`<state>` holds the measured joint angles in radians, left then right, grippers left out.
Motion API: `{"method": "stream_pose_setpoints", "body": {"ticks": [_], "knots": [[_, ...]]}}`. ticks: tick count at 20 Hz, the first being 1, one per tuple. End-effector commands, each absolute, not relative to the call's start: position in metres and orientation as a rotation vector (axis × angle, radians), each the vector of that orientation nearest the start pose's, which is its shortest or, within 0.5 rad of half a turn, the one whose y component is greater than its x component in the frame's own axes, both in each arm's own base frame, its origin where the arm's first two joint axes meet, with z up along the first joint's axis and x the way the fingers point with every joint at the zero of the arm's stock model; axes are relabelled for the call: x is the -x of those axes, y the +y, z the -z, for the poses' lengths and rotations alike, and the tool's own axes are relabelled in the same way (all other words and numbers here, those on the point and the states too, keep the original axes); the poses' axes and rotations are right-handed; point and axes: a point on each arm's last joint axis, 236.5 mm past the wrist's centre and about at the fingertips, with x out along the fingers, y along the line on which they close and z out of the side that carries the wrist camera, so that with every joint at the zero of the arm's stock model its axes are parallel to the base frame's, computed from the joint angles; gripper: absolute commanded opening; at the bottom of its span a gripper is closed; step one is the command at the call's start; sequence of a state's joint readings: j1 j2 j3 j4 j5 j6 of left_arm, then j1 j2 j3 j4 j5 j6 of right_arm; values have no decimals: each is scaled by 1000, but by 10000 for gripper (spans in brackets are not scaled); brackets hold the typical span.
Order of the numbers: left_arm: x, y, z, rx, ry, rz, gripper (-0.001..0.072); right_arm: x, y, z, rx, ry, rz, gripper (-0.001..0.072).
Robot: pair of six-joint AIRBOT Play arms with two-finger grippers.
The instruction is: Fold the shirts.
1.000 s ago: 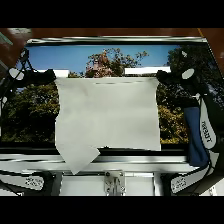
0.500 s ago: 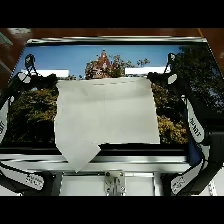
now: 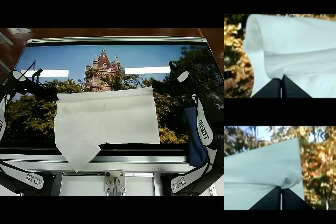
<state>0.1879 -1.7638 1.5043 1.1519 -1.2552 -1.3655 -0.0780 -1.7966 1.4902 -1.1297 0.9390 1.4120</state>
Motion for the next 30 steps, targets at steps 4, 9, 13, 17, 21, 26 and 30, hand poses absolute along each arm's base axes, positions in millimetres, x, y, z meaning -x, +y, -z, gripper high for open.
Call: {"method": "stream_pose_setpoints", "body": {"ticks": [4,9,13,17,21,26,30], "knots": [[-403,-24,87,459,1695,219,29,-468,42,100,-419,1433,-141,66],[-401,-18,90,471,1710,191,35,-455,55,98,-431,1490,-178,106],[-392,-9,67,467,1749,216,405,-440,39,76,-379,1509,-194,541],[-381,23,8,484,1686,201,405,-396,-27,26,-289,1569,-110,540],[-331,54,-17,516,1635,189,406,-319,-74,1,-306,1640,-58,540],[-223,30,46,743,1747,176,406,-277,-98,15,-408,1517,83,540],[-184,2,87,818,1810,176,394,-281,-92,29,-442,1490,86,540]]}}
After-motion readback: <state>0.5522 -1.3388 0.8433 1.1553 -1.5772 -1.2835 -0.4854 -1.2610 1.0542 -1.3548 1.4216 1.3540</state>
